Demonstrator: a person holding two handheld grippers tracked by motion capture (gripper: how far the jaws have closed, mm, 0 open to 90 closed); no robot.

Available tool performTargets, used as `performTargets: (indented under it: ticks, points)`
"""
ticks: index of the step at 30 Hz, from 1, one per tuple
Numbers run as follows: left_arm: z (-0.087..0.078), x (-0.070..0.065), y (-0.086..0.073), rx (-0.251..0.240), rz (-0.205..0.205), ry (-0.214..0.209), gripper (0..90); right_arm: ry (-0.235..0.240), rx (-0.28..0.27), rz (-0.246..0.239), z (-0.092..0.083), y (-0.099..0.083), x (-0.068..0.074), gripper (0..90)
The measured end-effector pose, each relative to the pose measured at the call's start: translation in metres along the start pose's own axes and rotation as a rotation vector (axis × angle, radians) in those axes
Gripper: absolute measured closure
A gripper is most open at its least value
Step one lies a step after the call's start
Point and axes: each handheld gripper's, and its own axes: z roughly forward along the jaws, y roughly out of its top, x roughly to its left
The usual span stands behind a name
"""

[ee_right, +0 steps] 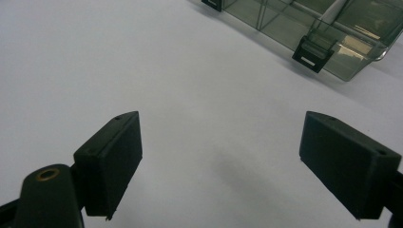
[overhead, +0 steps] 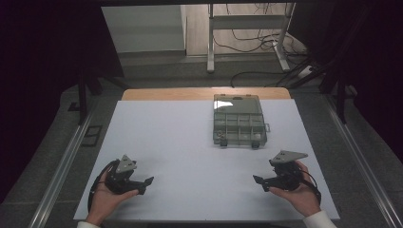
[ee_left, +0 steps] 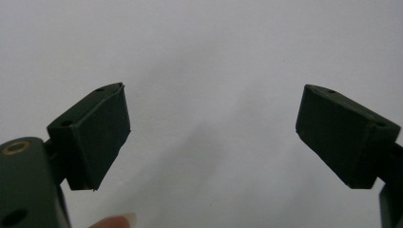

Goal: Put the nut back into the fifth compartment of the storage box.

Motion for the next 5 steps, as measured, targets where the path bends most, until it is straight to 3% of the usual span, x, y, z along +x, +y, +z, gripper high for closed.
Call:
performTargets:
  ticks: [5]
  points:
    - [0.0006, 0.0013, 0.0014, 0.003, 0.004, -0.002, 10.8, 0.004, -0.012, 0.000, 0.0016, -0.0020, -0.0013, 14.4]
